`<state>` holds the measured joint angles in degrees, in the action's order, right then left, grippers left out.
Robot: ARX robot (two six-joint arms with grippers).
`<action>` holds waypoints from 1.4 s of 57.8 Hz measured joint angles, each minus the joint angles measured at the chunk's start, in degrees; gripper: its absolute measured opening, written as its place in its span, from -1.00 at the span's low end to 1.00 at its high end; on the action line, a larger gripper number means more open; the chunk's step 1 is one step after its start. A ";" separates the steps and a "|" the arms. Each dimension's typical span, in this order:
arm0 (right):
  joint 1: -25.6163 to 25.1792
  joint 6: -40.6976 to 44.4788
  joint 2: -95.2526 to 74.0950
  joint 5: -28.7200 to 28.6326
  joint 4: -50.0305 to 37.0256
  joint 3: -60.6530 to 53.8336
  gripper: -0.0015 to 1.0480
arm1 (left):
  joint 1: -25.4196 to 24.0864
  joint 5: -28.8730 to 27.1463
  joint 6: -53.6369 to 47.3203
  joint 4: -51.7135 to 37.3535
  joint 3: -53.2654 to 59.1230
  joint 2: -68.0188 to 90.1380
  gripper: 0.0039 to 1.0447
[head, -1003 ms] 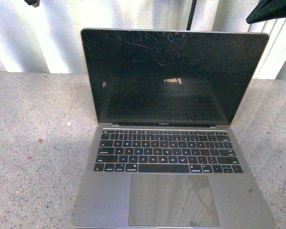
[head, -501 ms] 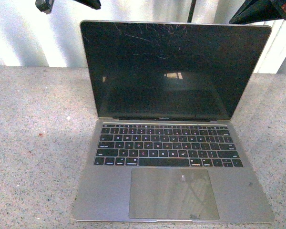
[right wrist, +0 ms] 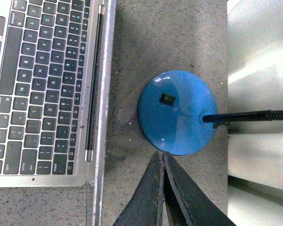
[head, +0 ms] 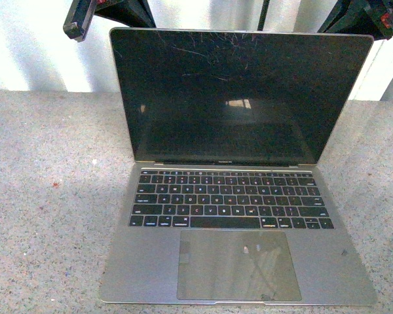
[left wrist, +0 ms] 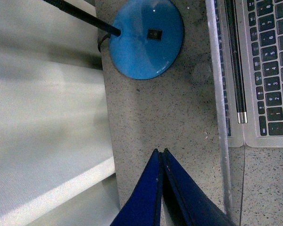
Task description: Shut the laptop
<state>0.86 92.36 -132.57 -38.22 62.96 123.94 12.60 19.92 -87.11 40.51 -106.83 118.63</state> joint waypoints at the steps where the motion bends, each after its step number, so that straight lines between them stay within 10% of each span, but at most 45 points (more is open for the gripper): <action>1: 0.02 0.00 -0.04 0.04 0.22 0.00 -0.94 | 0.04 -0.02 -0.09 0.00 0.11 -0.07 -0.94; 81: 4.02 -0.50 8.87 5.38 2.62 -12.94 -0.94 | 1.40 1.25 -2.05 -2.10 11.78 -6.62 -0.94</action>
<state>4.89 91.85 -123.70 -32.84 65.58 111.00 14.00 21.17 -89.17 38.41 -95.04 112.01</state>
